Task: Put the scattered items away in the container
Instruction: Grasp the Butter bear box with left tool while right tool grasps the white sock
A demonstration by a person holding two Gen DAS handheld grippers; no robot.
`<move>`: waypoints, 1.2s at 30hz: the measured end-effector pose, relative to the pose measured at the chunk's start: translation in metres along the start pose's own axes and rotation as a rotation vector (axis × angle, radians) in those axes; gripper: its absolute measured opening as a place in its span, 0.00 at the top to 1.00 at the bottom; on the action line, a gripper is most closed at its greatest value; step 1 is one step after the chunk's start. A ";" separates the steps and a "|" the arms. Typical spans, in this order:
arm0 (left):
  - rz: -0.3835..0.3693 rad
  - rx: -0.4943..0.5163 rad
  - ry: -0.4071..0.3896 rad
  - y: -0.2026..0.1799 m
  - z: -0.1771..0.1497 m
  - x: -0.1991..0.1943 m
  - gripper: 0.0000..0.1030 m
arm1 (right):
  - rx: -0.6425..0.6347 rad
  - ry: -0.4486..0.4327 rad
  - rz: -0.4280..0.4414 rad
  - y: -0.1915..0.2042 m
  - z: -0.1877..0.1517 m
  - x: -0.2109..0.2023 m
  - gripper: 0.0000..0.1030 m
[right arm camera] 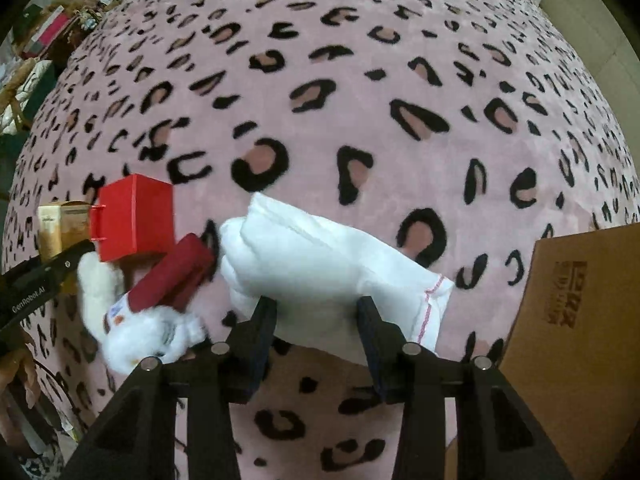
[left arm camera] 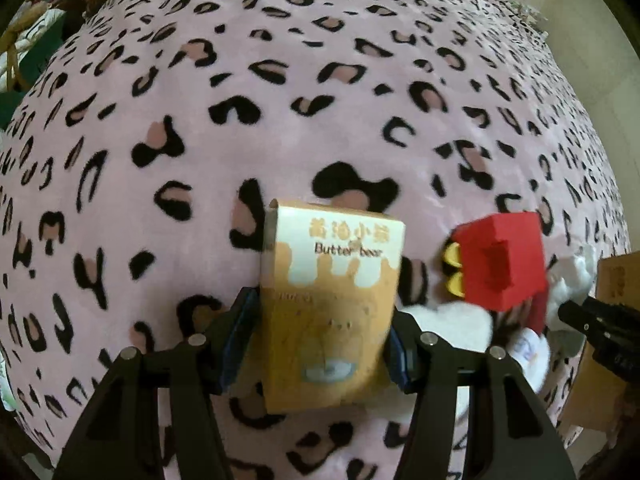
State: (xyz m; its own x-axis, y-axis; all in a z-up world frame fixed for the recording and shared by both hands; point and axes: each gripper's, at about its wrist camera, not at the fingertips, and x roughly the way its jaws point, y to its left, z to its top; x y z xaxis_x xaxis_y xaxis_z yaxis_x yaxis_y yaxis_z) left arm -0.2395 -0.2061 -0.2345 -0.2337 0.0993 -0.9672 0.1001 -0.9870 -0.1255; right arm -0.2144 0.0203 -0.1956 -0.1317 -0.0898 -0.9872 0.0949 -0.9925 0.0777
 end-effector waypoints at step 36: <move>-0.013 -0.016 -0.114 0.022 -0.041 -0.085 0.54 | 0.045 -0.117 0.119 0.003 -0.022 -0.058 0.79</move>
State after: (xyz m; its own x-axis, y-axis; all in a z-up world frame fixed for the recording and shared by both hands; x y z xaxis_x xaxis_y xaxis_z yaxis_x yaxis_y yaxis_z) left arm -0.1775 -0.2308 -0.1640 -0.3438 0.0959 -0.9341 0.1115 -0.9836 -0.1420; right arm -0.1846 0.0243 -0.1408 -0.2365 -0.2139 -0.9478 0.0732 -0.9766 0.2021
